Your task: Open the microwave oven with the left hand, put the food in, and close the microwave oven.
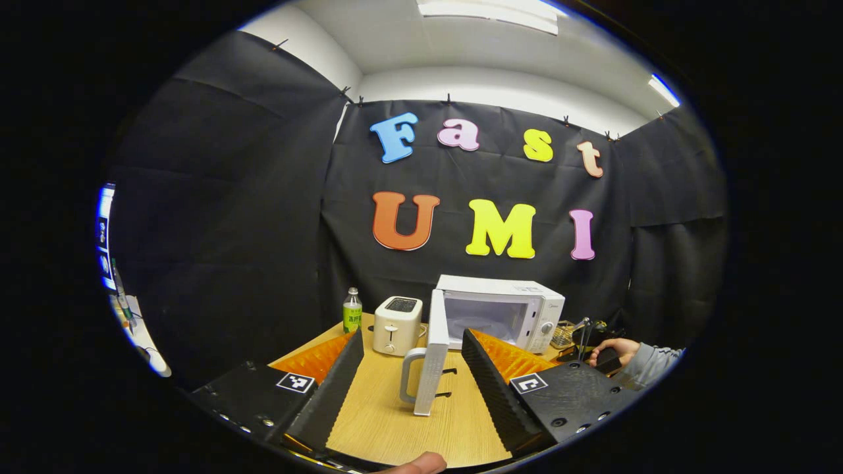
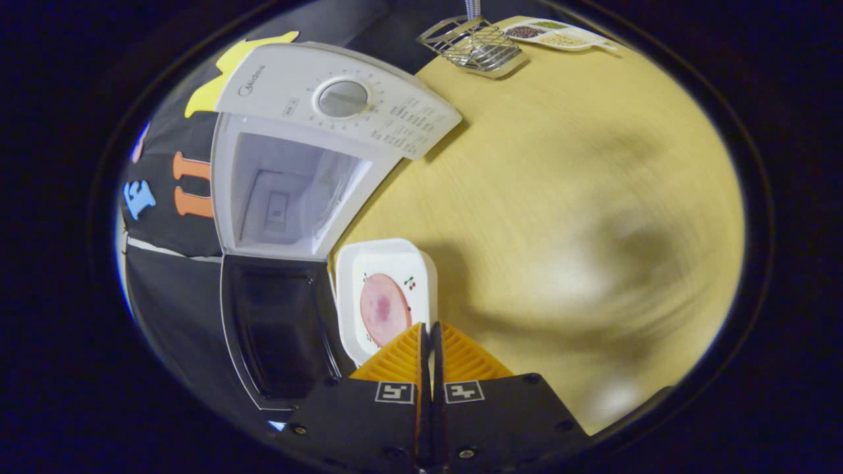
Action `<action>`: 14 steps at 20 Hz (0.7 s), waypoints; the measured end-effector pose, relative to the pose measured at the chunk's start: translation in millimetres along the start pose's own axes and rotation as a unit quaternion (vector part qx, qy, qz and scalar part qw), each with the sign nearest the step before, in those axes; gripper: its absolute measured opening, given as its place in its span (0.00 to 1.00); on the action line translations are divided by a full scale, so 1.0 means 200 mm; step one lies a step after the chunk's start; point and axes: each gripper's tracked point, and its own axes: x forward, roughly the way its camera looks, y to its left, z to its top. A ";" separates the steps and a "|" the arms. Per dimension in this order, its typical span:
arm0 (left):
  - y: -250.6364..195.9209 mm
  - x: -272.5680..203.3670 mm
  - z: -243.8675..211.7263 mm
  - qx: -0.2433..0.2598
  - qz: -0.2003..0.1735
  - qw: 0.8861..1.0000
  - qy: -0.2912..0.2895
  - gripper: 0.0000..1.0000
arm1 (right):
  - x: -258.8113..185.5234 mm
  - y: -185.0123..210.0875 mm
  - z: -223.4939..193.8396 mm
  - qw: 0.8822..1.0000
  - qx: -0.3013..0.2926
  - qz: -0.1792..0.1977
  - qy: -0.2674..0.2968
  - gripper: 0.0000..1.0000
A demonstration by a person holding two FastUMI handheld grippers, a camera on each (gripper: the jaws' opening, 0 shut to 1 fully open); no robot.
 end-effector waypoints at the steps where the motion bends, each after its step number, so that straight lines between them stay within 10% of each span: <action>1: 0.01 0.00 0.00 0.001 0.000 1.000 -0.001 0.92 | 0.05 0.05 0.00 1.000 0.004 0.001 -0.010 0.04; 8: 0.00 -0.01 0.03 0.023 -0.023 0.999 -0.015 0.92 | 0.25 0.38 0.09 0.988 0.105 0.030 -0.108 0.04; 12: -0.02 0.02 0.01 0.023 -0.033 0.999 -0.017 0.82 | 0.33 0.48 0.26 0.962 0.183 0.056 -0.195 0.04; 14: -0.03 0.04 0.00 0.012 -0.037 0.999 -0.018 0.92 | 0.38 0.56 0.33 0.955 0.180 0.074 -0.223 0.00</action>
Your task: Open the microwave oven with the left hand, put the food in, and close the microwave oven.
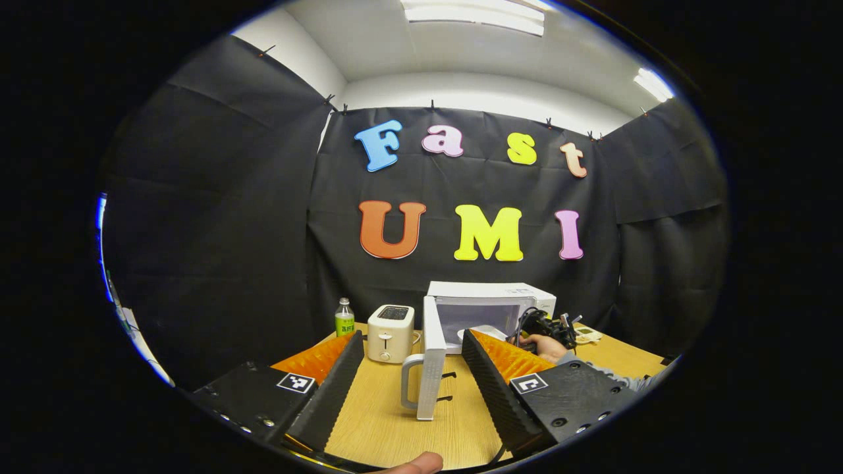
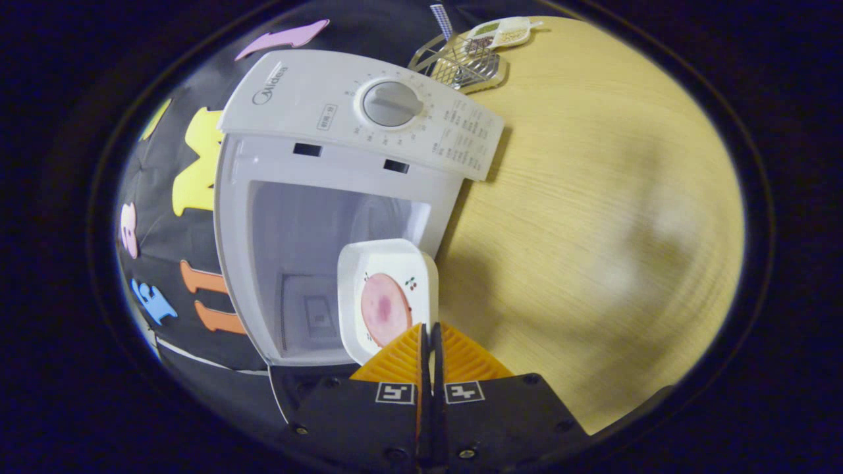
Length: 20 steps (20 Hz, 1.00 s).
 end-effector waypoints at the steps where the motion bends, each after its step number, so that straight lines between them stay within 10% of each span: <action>1: 0.01 0.01 -0.01 -0.006 0.002 1.000 0.002 0.92 | 0.04 0.05 0.00 1.000 0.006 0.016 -0.005 0.03; 3: 0.01 0.05 -0.05 -0.011 0.001 1.000 0.010 0.81 | 0.11 0.15 -0.01 0.998 0.033 0.045 -0.011 0.00; 4: 0.01 0.06 -0.06 -0.010 0.002 1.000 0.012 0.92 | 0.15 0.18 0.00 0.997 0.043 0.055 -0.018 0.04; 20: 0.20 0.16 -0.21 0.003 0.046 0.998 0.034 0.92 | 0.48 0.24 0.20 0.979 -0.067 0.064 -0.184 0.06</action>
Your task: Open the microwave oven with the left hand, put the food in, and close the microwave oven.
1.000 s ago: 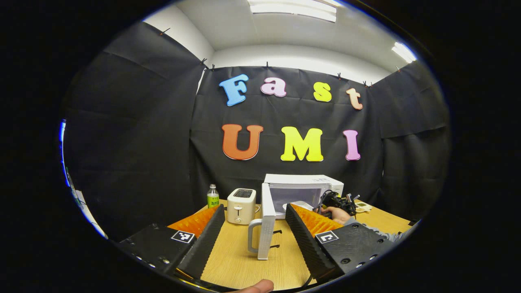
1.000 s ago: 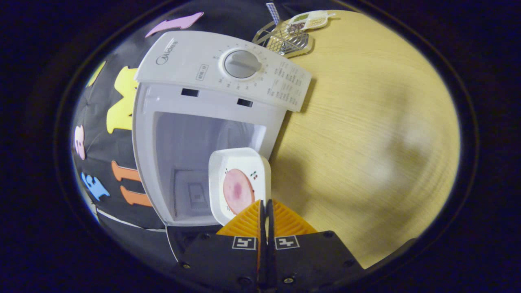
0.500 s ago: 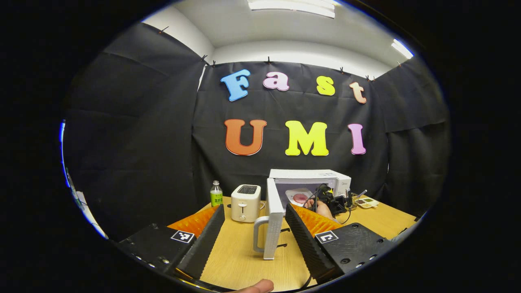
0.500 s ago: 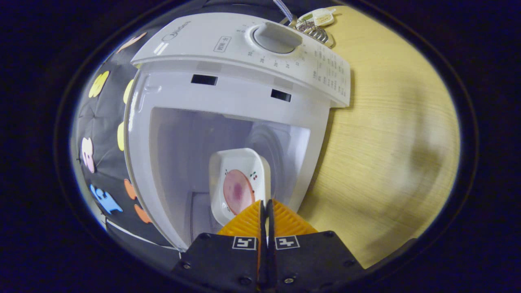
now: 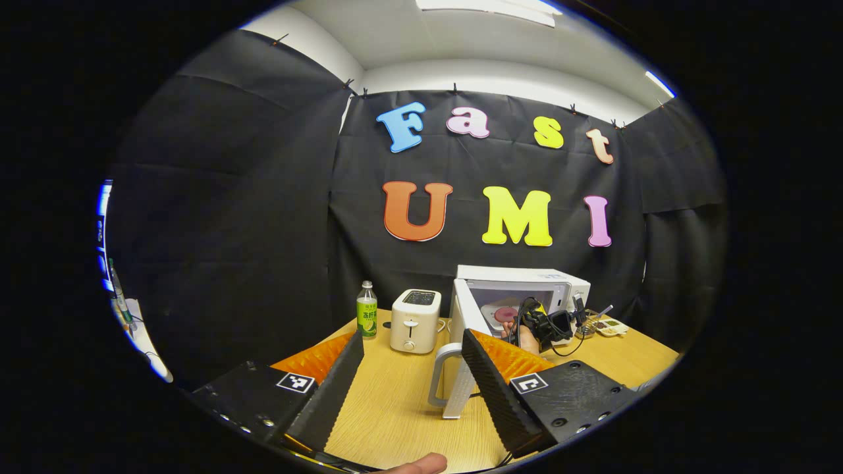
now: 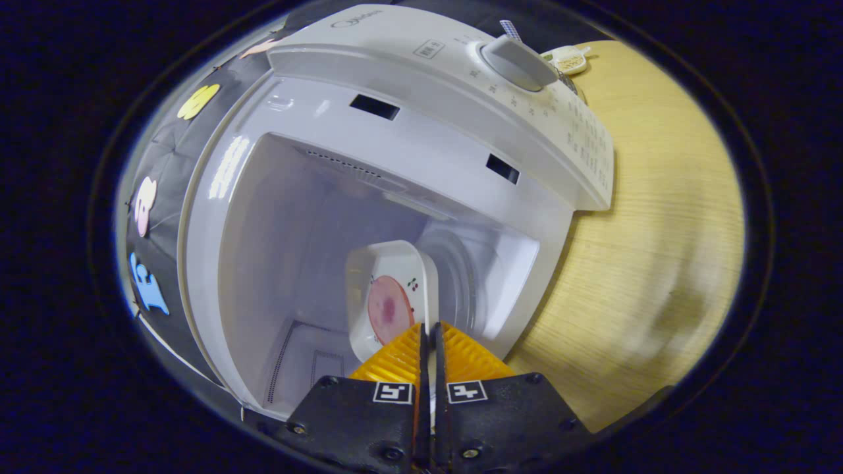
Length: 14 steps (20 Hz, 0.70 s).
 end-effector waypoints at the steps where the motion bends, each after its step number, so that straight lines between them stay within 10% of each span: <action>1: 0.00 0.00 0.00 -0.001 0.000 1.000 0.000 0.92 | 0.01 -0.01 0.02 1.000 -0.006 0.002 -0.016 0.08; 6: 0.03 0.00 -0.06 -0.005 0.004 1.000 0.013 0.92 | 0.02 0.00 0.00 0.997 -0.073 0.016 -0.033 0.20; 11: 0.06 -0.01 -0.07 -0.006 0.011 1.000 0.013 0.92 | 0.01 0.05 -0.06 0.985 -0.166 0.037 -0.029 0.53; 14: 0.11 -0.02 -0.09 0.005 0.024 1.000 -0.001 0.92 | -0.03 0.06 -0.11 0.970 -0.236 0.052 -0.014 0.50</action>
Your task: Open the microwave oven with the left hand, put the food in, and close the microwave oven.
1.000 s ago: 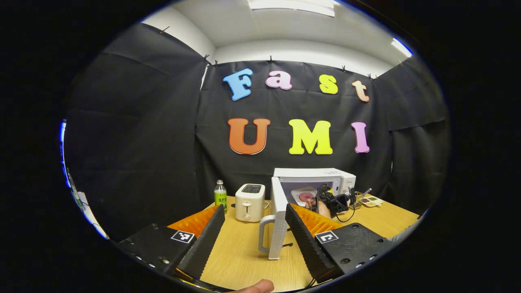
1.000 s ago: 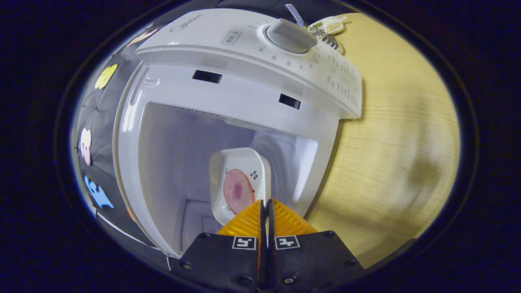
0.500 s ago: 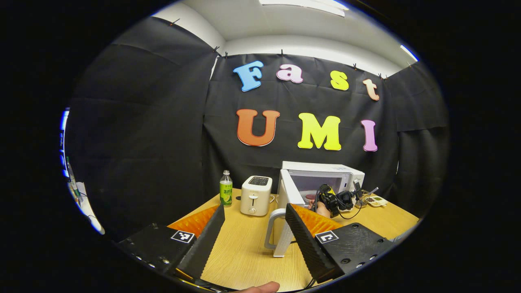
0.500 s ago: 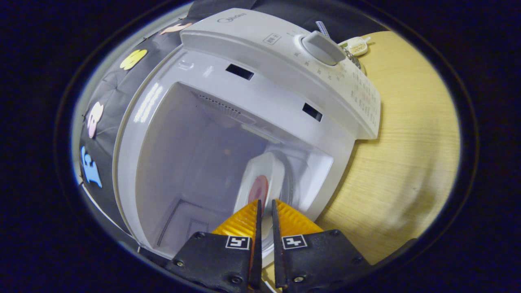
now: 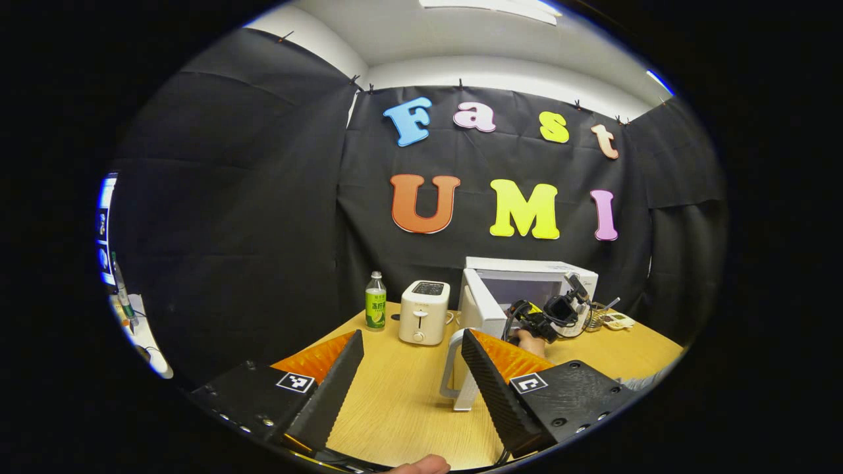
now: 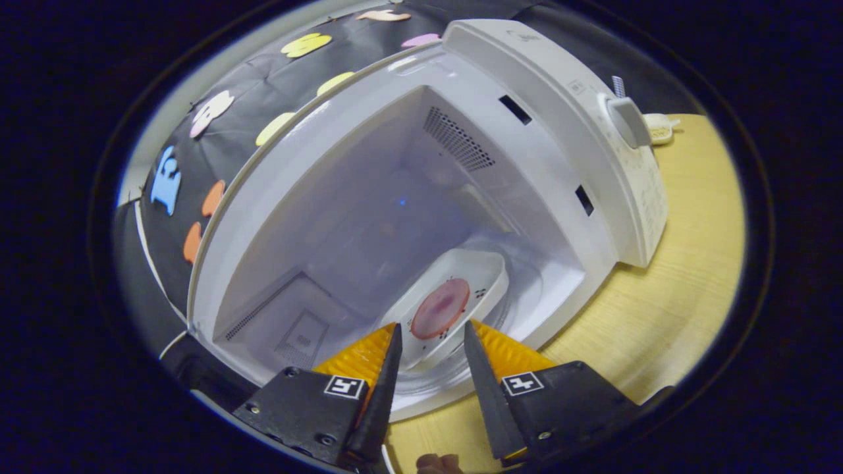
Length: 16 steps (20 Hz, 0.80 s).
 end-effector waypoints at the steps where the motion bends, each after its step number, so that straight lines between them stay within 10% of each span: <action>1: 0.02 0.01 -0.02 -0.001 0.006 1.000 0.000 0.92 | -0.02 0.00 0.00 1.000 -0.029 0.009 0.003 0.70; 7: 0.13 0.10 -0.16 -0.029 0.029 0.999 0.020 0.92 | -0.29 -0.09 0.13 0.984 -0.180 0.021 -0.003 1.00; 12: 0.18 0.18 -0.27 -0.050 0.028 0.998 0.040 0.91 | -0.64 -0.11 0.39 0.974 -0.215 0.065 -0.017 1.00; 16: 0.16 0.23 -0.30 -0.028 0.016 0.999 0.040 0.68 | -1.00 -0.16 0.61 0.962 -0.261 0.079 -0.027 0.91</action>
